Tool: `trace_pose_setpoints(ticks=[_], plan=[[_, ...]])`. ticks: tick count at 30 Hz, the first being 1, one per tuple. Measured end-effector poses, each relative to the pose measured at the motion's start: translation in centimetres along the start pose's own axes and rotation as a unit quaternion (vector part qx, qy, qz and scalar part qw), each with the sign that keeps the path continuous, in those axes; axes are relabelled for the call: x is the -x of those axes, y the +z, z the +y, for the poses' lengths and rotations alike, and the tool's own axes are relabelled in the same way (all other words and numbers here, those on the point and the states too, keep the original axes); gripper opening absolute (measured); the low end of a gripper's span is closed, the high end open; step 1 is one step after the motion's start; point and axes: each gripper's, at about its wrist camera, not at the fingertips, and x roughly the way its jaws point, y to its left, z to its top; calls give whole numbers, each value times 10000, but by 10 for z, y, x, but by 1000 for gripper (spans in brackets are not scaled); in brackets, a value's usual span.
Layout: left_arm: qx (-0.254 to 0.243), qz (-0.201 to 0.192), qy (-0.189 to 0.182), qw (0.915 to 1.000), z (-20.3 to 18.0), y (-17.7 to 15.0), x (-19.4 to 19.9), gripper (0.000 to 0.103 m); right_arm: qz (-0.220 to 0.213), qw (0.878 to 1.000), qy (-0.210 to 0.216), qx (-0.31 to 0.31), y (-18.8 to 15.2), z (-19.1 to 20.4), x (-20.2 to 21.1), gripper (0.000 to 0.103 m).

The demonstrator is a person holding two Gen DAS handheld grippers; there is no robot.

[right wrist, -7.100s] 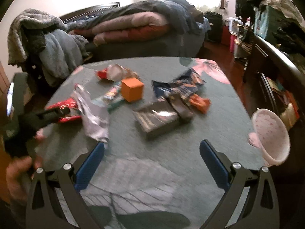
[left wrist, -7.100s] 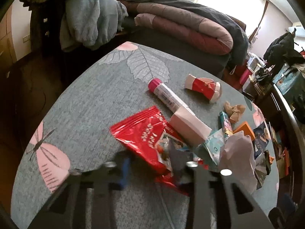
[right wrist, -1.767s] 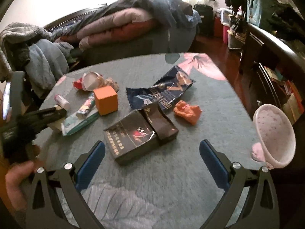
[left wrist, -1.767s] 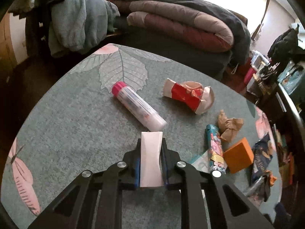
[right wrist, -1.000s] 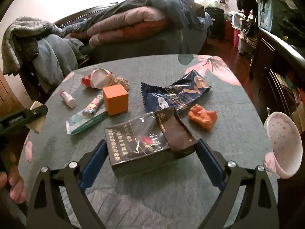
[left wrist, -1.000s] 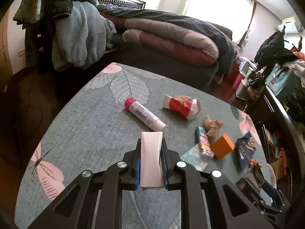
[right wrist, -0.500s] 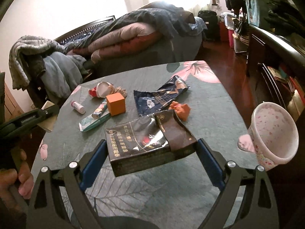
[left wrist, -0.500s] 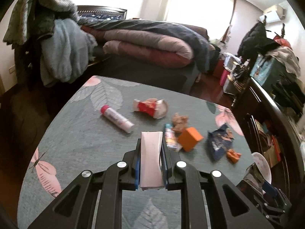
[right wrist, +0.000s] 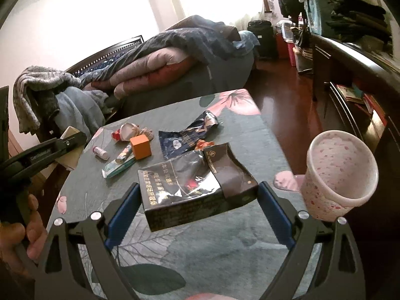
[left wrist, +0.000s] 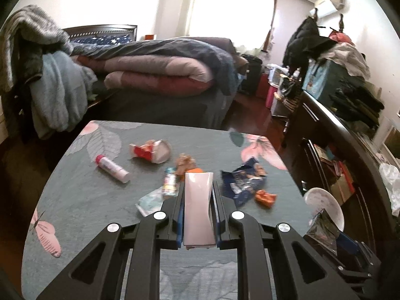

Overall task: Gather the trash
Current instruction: 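Carry both items to the wastebasket and open both tools to drop them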

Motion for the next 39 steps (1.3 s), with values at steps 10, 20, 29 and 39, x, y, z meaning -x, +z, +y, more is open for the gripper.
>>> trace_pose_setpoints(ticks=[10,20,29,39], plan=[[-427,-76,-379,9983,-51,3,5,18,-289,9987,-304,-306,0,-41,27,92],[-910,-53,-790,9927,-112,3,-2,18,-489,9942,-665,-683,-2,-92,42,92],[-1334,-4,-1102,9849,-170,-1,-14,18,-653,9868,-1043,-1052,-7,-142,53,92],[-1839,162,-1417,9725,-237,-8,-44,18,-721,9749,-1479,-1502,-15,-202,53,92]])
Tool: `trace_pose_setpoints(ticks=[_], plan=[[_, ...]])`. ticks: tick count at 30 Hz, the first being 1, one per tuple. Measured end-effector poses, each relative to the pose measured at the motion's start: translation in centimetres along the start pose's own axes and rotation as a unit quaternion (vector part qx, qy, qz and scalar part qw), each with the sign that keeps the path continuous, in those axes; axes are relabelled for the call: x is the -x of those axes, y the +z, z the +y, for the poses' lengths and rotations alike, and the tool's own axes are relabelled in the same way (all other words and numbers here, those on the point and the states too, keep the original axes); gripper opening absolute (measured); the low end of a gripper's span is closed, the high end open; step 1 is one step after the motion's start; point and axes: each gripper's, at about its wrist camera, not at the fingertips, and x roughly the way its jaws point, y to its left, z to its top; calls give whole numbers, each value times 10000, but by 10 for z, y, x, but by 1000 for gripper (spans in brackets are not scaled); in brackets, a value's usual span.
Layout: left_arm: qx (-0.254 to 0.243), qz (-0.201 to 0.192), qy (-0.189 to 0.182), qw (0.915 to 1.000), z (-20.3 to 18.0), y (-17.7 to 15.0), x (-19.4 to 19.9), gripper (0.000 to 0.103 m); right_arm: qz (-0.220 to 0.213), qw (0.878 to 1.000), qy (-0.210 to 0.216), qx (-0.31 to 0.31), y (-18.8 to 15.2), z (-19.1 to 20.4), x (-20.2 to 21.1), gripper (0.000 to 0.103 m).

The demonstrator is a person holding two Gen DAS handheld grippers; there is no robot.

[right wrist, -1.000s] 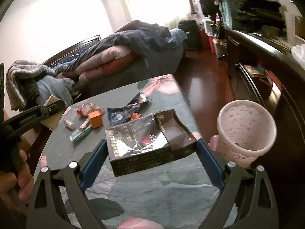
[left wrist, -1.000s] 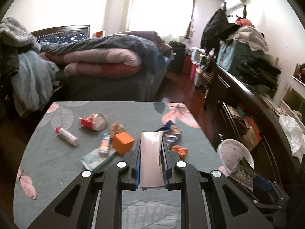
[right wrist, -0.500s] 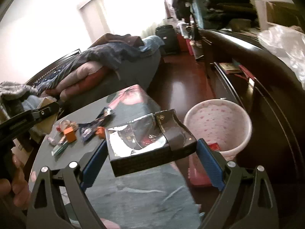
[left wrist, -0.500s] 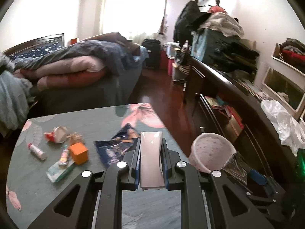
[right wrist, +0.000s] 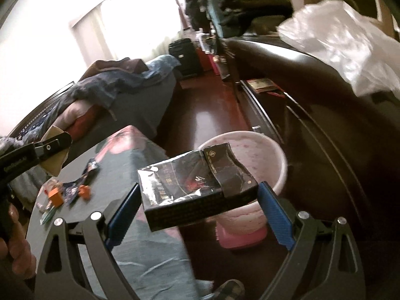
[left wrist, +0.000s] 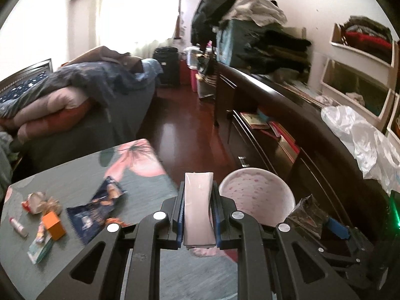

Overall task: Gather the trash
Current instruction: 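Carry both items to the wastebasket and open both tools to drop them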

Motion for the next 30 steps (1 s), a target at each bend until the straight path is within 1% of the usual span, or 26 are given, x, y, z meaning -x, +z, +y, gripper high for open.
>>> trace_pose_setpoints(ticks=[4,7,14,17,19,24,27,29,30], plan=[[-110,90,-172,9998,-18,6,-22,18,9,9997,-193,-149,1,-19,-11,92],[-263,129,-216,9993,-32,11,-39,18,9,9993,-300,-212,3,-30,-22,92],[-414,364,-531,9971,-61,21,-87,18,170,9979,-579,-245,7,-50,-65,92],[-470,408,-605,9962,-70,26,-106,18,243,9974,-632,-243,8,-57,-82,92],[-529,453,-590,9958,-77,29,-121,18,265,9972,-655,-256,9,-60,-92,92],[-649,555,-609,9945,-87,30,-146,19,297,9966,-718,-269,12,-67,-113,92],[-707,681,-703,9927,-91,30,-159,19,317,9964,-745,-246,14,-68,-126,92],[-691,691,-711,9927,-92,31,-166,25,331,9963,-756,-226,15,-71,-132,93],[-701,662,-680,9930,-92,31,-167,37,344,9961,-785,-202,14,-71,-136,94]])
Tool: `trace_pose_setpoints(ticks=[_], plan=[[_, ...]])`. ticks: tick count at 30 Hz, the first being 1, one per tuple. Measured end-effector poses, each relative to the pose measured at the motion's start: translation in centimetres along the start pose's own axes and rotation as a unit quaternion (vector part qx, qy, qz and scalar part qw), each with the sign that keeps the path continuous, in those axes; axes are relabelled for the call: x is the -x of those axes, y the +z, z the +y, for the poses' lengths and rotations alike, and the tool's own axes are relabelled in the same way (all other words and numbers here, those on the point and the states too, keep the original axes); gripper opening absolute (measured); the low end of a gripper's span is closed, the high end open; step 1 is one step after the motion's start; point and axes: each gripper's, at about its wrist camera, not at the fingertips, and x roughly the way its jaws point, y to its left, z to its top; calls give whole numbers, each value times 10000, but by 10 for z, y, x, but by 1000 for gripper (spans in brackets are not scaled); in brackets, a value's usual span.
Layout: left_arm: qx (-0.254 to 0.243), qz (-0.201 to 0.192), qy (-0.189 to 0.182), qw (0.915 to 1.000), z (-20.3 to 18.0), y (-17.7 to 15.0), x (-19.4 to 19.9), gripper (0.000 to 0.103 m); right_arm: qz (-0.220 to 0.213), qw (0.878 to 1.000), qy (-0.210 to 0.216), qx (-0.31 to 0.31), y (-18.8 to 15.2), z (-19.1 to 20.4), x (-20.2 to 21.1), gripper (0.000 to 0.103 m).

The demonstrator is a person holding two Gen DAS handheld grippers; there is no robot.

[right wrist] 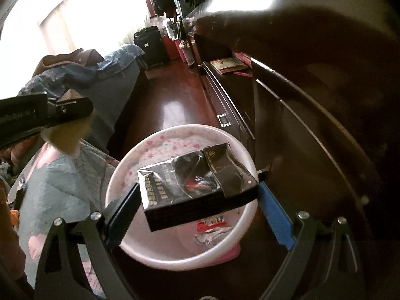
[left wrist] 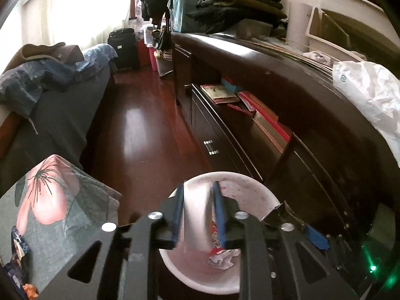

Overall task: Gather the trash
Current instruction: 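Carry both items to the wastebasket and open both tools to drop them, then return both tools to the table and grasp the blue wrapper with the left tool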

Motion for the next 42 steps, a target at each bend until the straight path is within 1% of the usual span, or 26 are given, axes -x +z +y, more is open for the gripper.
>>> trace_pose_setpoints(ticks=[1,2,3,4,7,10,16,20,23,25,29,32,35,40,41,42], plan=[[-10,-47,29,10000,0,1,0,53,15,10000,-24,21,1,0,-5,95],[-18,-133,71,9999,0,1,1,61,34,10000,-41,33,1,1,-7,95],[-28,-190,82,9998,0,2,2,75,68,10000,-52,39,1,2,-12,95],[-49,-281,105,9995,-1,3,3,81,84,9999,-53,34,1,1,-15,95],[-206,-461,280,9983,-4,5,9,86,126,9999,-75,1,1,1,-22,96],[-203,-510,350,9979,-1,8,13,87,147,9999,-63,-38,-2,1,-20,97],[48,-532,395,9978,15,4,33,89,106,9999,-11,-33,-3,5,1,97],[177,-581,472,9970,26,-3,55,89,24,10000,52,29,-3,12,26,98],[303,-641,546,9960,36,-9,75,92,-43,9998,147,86,-5,21,47,99],[393,-666,619,9951,44,-16,90,92,-55,9996,226,154,-7,28,59,99],[631,-587,849,9927,65,-33,112,92,-34,9986,398,343,-13,48,83,99],[936,-514,1041,9888,88,-50,129,94,-33,9971,550,518,-20,66,100,99],[1322,-439,1247,9824,118,-69,145,94,-36,9950,689,720,-26,87,116,99],[1826,-300,1735,9673,166,-104,166,94,-47,9899,962,1043,-36,120,138,99],[1922,-262,1804,9643,176,-110,169,94,-45,9884,1011,1131,-38,127,142,99],[1984,-237,1798,9632,183,-114,171,94,-44,9873,1039,1200,-40,133,145,99]])
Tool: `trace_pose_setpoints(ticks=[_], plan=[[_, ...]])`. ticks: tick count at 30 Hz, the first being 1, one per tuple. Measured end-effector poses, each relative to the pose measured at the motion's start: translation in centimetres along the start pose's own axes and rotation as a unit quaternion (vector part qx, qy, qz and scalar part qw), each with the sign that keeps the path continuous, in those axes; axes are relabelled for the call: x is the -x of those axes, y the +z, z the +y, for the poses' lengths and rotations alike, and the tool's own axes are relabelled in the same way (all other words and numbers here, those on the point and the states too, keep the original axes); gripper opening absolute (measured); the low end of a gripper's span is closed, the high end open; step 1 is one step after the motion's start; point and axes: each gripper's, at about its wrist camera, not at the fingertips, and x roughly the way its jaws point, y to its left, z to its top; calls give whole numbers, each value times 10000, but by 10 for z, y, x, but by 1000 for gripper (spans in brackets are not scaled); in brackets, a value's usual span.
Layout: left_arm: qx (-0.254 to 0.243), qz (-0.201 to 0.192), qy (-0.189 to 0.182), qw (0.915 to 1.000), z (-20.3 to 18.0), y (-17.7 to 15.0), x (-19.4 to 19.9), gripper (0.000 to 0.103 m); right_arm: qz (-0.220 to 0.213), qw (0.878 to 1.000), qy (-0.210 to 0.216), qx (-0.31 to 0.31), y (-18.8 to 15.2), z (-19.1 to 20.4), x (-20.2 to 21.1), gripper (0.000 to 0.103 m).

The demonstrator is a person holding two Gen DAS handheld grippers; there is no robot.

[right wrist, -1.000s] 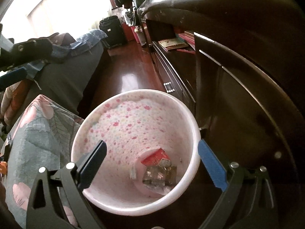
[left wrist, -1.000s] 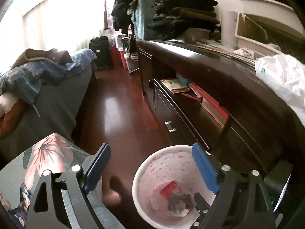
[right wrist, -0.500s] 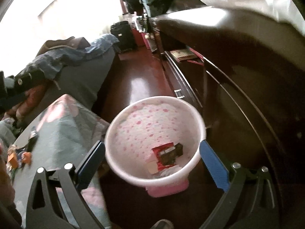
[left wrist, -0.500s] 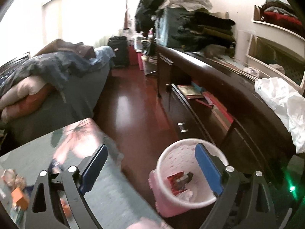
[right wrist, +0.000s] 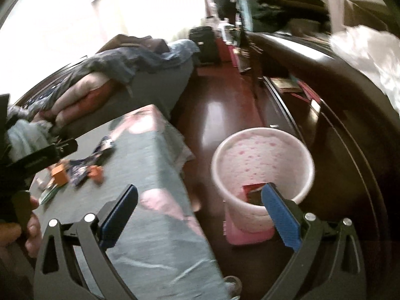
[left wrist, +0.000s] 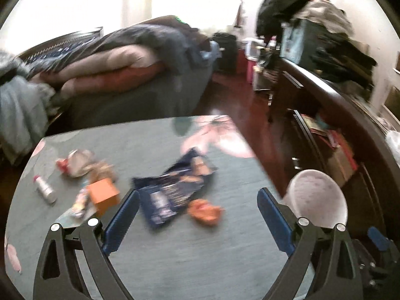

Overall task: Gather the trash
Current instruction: 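Return both tools to the table and grasp the blue wrapper with the left tool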

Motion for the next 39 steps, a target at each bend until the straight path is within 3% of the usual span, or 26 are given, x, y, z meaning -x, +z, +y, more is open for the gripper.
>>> trace_pose_setpoints(ticks=[6,11,14,20,21,22,25,33,37,39], plan=[[8,274,-95,9996,28,14,-24,94,15,9993,169,334,-1,34,4,99],[-542,558,-130,9969,19,31,-62,94,46,9985,227,488,0,49,1,99],[-1040,820,-275,9908,8,34,-87,94,87,9983,219,533,0,51,-4,99],[-1299,1143,-377,9842,8,30,-117,94,169,9982,209,533,3,55,-16,99],[-1256,1192,-391,9841,11,29,-121,92,182,9982,222,532,4,56,-18,99],[-1224,1228,-416,9840,12,28,-124,80,194,9981,243,532,5,56,-20,99],[-1084,1236,-476,9852,18,27,-125,59,237,9977,308,556,5,62,-25,99],[-1069,935,-421,9890,21,26,-111,22,308,9958,432,751,6,88,-36,99],[-869,806,-444,9920,32,30,-100,8,440,9937,431,934,11,110,-53,99],[-773,701,-427,9936,39,33,-92,7,513,9924,516,991,13,120,-61,99]])
